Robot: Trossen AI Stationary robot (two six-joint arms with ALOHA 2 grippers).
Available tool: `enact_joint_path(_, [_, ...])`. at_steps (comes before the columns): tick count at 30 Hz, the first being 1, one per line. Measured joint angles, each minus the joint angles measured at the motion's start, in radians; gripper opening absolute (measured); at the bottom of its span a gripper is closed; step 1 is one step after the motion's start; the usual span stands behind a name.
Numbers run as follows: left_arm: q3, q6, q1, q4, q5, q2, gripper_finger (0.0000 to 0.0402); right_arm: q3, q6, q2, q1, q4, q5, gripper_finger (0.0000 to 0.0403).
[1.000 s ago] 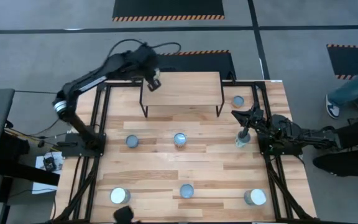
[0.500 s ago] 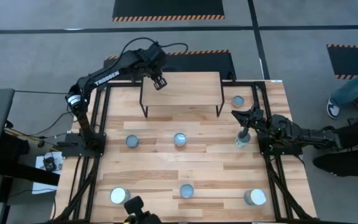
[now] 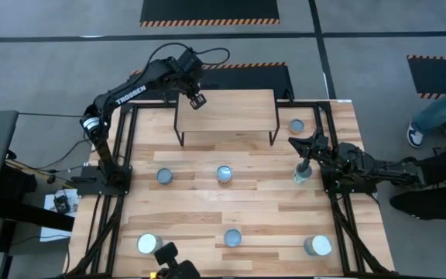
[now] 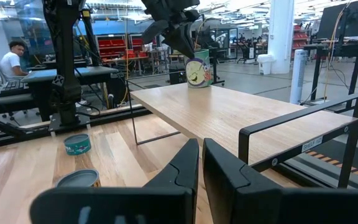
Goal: Pick and place cans onto a shelf
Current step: Put the green cheese soup can on the shelf
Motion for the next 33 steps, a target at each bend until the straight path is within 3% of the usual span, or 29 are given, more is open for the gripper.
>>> enact_joint_path(6, [0.028, -0.02, -0.001, -0.004, 0.055, 0.004, 0.0002, 0.0, 0.0, 0.0, 0.0, 0.0, 0.0, 0.0049])
enact_joint_path(33, [0.034, -0.023, 0.021, 0.011, 0.075, 0.004, 0.0002, 0.0, 0.0, 0.0, 0.0, 0.0, 0.0, 0.0049])
